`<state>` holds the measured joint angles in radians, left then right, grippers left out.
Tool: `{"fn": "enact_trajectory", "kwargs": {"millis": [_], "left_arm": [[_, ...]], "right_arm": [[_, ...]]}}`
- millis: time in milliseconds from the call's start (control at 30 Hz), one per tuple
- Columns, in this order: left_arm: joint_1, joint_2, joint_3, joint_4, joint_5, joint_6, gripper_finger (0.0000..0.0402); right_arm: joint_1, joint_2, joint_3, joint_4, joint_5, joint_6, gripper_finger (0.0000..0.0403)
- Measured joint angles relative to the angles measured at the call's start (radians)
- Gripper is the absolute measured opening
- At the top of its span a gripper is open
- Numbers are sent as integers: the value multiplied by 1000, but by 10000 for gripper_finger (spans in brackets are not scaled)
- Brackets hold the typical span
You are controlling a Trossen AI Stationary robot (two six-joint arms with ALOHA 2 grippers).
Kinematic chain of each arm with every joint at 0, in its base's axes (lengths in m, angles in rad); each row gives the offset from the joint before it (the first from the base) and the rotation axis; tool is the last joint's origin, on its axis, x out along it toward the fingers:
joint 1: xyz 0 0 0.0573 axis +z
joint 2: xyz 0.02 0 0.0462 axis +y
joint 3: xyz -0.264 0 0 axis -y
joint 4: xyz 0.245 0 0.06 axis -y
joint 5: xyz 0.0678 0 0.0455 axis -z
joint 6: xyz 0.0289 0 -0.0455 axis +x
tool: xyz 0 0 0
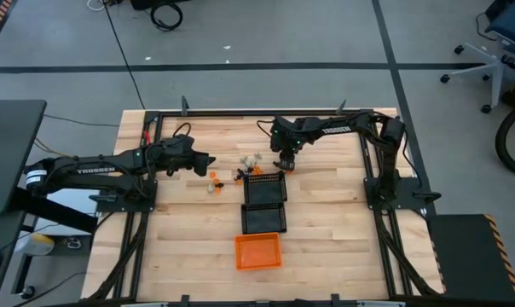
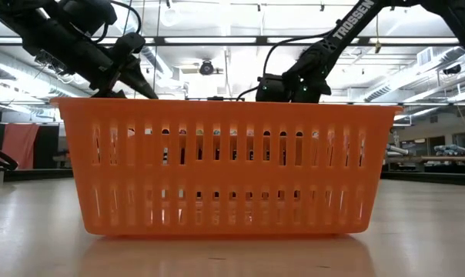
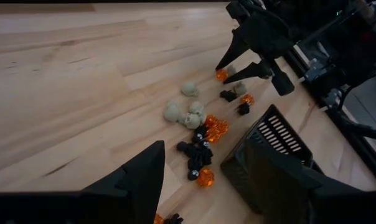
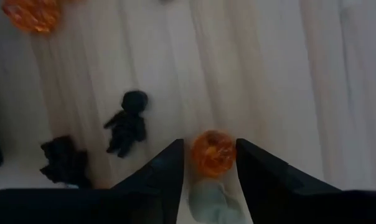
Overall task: Sort Halloween decoration
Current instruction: Put the orange pumpkin toy into the top black bin
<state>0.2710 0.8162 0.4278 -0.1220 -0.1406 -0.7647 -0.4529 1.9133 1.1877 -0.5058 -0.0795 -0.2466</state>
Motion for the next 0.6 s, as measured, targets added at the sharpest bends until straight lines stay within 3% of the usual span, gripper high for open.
{"fn": "enact_trajectory", "kwargs": {"millis": [600], "left_arm": [[0,0,0,-1,0,17,226]], "right_arm": [[6,0,0,-15,-31,7,104]]}}
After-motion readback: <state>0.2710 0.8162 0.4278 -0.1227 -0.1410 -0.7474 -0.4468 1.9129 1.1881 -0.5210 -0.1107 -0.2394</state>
